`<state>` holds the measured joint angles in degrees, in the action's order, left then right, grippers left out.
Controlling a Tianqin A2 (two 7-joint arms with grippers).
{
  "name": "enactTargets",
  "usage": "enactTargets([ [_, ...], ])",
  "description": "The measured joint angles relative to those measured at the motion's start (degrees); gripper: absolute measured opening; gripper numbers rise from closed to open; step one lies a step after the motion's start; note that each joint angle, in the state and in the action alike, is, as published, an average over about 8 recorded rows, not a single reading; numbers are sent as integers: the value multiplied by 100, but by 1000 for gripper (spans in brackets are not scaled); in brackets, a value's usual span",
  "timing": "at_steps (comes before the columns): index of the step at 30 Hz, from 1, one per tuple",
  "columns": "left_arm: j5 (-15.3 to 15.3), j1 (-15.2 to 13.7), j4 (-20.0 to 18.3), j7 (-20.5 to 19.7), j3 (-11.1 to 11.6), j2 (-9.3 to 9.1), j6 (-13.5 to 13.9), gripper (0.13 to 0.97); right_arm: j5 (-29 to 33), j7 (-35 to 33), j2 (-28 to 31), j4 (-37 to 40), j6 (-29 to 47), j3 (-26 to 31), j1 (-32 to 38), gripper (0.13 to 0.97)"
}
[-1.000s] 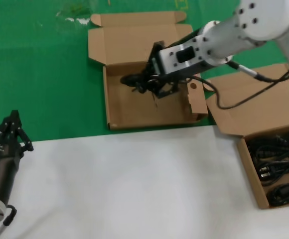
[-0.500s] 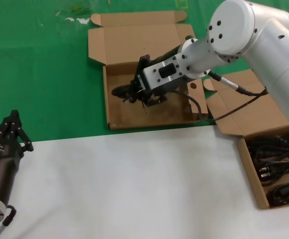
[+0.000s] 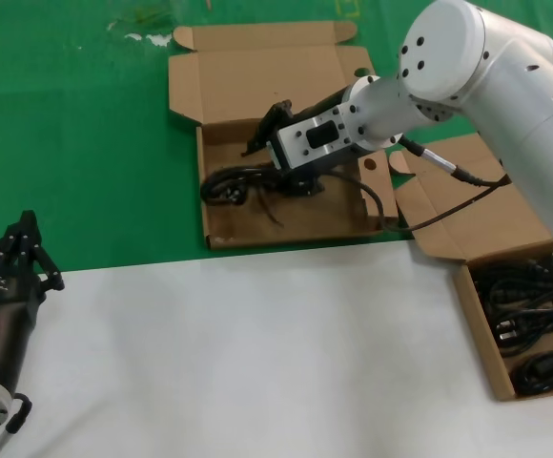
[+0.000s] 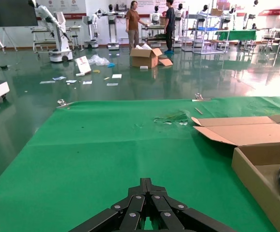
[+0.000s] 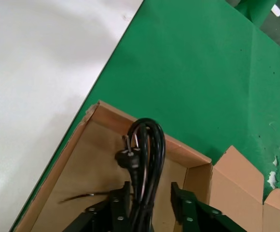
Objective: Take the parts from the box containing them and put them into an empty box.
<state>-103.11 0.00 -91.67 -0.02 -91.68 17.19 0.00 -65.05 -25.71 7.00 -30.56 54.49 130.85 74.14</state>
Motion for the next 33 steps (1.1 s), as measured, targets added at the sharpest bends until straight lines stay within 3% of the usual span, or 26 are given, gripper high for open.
enactTargets([
  [9, 0, 0, 0, 0, 0, 0, 0, 140, -16, 274, 214, -456, 148, -6, -88, 394],
  [23, 0, 0, 0, 0, 0, 0, 0, 140, -367, 1444, 1395, -2918, 728, -377, -846, 721],
  [33, 0, 0, 0, 0, 0, 0, 0, 140, -866, 2163, 2053, -4286, 498, -928, -1762, 867],
])
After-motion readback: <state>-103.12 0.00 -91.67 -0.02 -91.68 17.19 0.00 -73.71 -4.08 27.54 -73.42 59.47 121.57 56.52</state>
